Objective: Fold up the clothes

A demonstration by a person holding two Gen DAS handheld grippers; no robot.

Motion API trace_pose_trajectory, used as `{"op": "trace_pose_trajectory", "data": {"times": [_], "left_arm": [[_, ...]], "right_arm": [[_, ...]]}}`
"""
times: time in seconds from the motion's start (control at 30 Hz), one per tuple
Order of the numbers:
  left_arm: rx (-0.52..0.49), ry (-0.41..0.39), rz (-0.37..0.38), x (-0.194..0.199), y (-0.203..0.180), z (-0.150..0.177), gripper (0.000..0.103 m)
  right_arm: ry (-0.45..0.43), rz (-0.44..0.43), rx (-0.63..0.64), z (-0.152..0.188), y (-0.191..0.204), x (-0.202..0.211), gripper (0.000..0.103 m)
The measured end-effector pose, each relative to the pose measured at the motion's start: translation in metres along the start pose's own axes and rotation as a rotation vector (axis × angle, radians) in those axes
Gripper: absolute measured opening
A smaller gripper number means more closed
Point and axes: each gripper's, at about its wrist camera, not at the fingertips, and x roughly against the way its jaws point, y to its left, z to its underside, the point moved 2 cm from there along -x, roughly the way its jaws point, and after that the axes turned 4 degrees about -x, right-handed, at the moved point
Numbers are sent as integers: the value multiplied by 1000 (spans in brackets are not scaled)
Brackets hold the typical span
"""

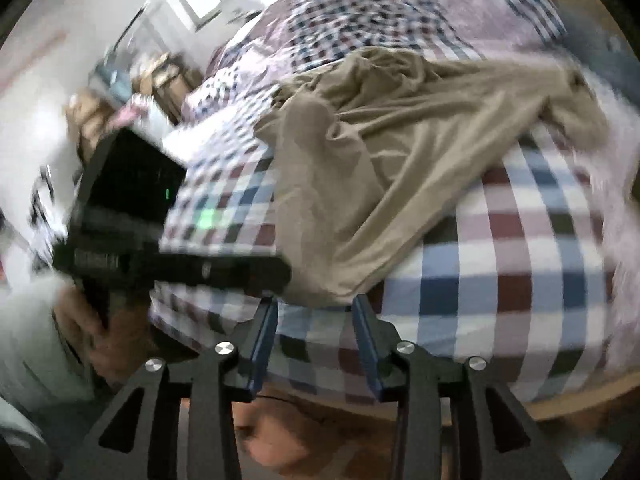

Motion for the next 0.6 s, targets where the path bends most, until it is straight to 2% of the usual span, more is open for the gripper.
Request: {"op": "trace_pose_trajectory", "data": {"times": [0.1, 0.17, 0.23, 0.37, 0.43, 0.6], "left_arm": [[16, -35, -42, 12, 3, 2, 24], [23, -71, -86, 24, 7, 2, 43], [31, -106, -131, 37, 10, 2, 52], [46, -178, -219, 63, 18, 2, 57], [53, -213, -263, 76, 22, 2, 59], [80, -279, -295, 99, 34, 0, 60]], "right_arm": [[1, -42, -125, 0, -18, 0, 45], [-3, -69, -203, 0, -28, 0, 45], [-5, -89, -267, 1, -35, -2, 46], [-9, -128, -393, 3, -50, -7, 46], [-10, -137, -378, 1, -43, -12, 46], [0, -150, -346, -1, -25, -31, 46]]}}
